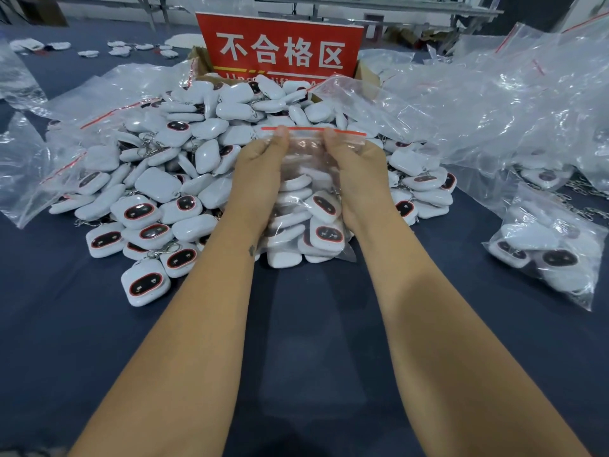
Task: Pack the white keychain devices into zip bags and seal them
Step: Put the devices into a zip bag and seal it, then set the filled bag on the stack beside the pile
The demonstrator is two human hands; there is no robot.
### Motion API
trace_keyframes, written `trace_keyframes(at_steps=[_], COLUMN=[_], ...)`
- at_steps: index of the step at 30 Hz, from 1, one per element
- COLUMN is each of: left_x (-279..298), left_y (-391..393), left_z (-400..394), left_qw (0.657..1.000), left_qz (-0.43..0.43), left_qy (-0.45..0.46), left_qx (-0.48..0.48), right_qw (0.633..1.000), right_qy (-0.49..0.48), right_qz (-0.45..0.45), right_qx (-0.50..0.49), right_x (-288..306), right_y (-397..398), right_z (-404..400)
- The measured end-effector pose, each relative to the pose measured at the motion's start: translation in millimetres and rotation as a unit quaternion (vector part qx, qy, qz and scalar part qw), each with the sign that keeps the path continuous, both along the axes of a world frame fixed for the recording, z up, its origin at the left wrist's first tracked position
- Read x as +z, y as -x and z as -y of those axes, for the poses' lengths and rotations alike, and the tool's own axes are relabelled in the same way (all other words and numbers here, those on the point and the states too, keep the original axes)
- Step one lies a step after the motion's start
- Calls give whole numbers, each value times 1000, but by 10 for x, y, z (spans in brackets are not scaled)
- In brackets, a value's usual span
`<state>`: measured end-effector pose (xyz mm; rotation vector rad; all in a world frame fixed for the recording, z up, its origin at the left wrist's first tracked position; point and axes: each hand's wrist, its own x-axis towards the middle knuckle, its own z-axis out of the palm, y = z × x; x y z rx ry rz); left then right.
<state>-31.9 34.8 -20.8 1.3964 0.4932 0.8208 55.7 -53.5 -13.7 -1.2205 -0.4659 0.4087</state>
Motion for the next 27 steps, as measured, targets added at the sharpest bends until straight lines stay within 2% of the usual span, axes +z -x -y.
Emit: trace_keyframes(at_steps=[5, 7, 9, 11, 15, 17, 19, 21, 24, 27], left_x=[89, 168, 289, 394, 529, 575, 573, 546, 483, 357], left_y=[107, 202, 321, 505, 961, 1202, 1457, 1699, 2012, 2142], left_z=[24, -9, -140, -346, -836, -1098, -1319, -1485, -1638, -1699], left_qw=[988, 987, 994, 997, 987, 974, 960, 946, 930, 922], left_qz=[-100, -102, -97, -70, -33, -53, -120, -167, -207, -264], left_qy=[11, -1, -22, -4, -1, 15, 0, -21, 28, 60], left_qx=[-116, -123, -47, 32, 155, 221, 253, 277, 302, 276], right_qw=[995, 993, 997, 998, 977, 932, 851, 774, 702, 639], right_qy=[-86, -100, -77, -13, 95, 180, 251, 298, 323, 349], right_qz=[-48, -45, -12, 57, 139, 274, 435, 538, 609, 655], right_qx=[-36, -34, -19, 13, 131, 153, 154, 152, 179, 203], right_x=[153, 241, 319, 393, 339, 235, 130, 47, -69, -170], right_y=[54, 144, 265, 441, 936, 1198, 1407, 1575, 1780, 1840], right_z=[-13, -112, -271, -457, -780, -895, -1003, -1119, -1256, -1312])
